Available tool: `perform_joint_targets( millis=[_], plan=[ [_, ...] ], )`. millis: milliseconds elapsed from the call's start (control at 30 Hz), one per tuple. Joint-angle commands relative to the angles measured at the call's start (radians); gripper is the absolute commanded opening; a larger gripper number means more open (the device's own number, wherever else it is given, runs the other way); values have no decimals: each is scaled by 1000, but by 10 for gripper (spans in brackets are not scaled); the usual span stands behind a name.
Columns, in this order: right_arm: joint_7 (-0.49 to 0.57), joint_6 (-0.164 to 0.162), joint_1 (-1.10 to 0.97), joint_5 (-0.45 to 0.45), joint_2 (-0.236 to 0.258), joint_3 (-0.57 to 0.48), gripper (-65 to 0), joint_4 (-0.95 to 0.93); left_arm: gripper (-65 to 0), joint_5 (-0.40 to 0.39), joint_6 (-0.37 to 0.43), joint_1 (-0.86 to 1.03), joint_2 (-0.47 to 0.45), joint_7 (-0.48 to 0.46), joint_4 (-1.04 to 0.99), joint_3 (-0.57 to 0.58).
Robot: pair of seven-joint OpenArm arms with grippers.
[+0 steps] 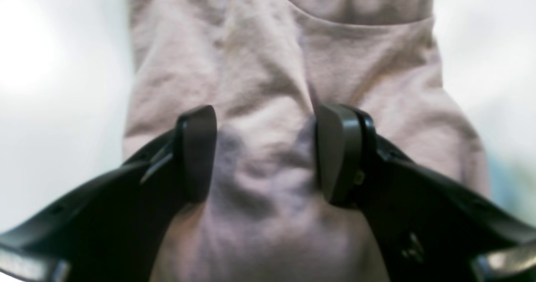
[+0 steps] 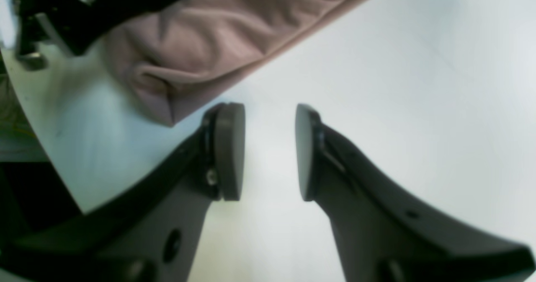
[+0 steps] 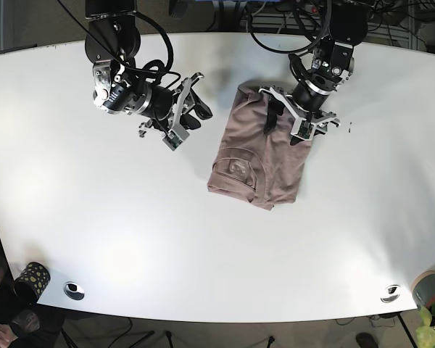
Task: Fold the T-shirt properly
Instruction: 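Drag the mauve bundle with the left gripper away from the right gripper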
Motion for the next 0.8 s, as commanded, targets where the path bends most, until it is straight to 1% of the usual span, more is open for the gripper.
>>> perform_joint_targets(
  millis=[0, 100, 233, 300, 500, 633, 767],
  plan=[
    [22, 6, 10, 22, 3, 3, -461, 22, -299, -2, 4, -8, -2, 7, 93, 2],
    [22, 6, 10, 22, 3, 3, -461, 22, -299, 3, 4, -34, 18, 53, 159, 3],
    [22, 6, 17, 22, 3, 5, -461, 22, -299, 6, 4, -97, 50, 90, 147, 3],
    [22, 6, 23, 22, 3, 11, -461, 33, -299, 6, 4, -125, 53, 92, 107, 6],
    [22, 6, 24, 22, 1, 43, -461, 48, -299, 4, 5, -206, 60, 90, -31, 75],
    [22, 6, 37, 22, 1, 45, -461, 48, -299, 4, 7, -261, 92, 87, -163, 83],
    [22, 6, 38, 22, 1, 45, -461, 48, -299, 6, 5, -274, 92, 32, -249, 92]
  ],
)
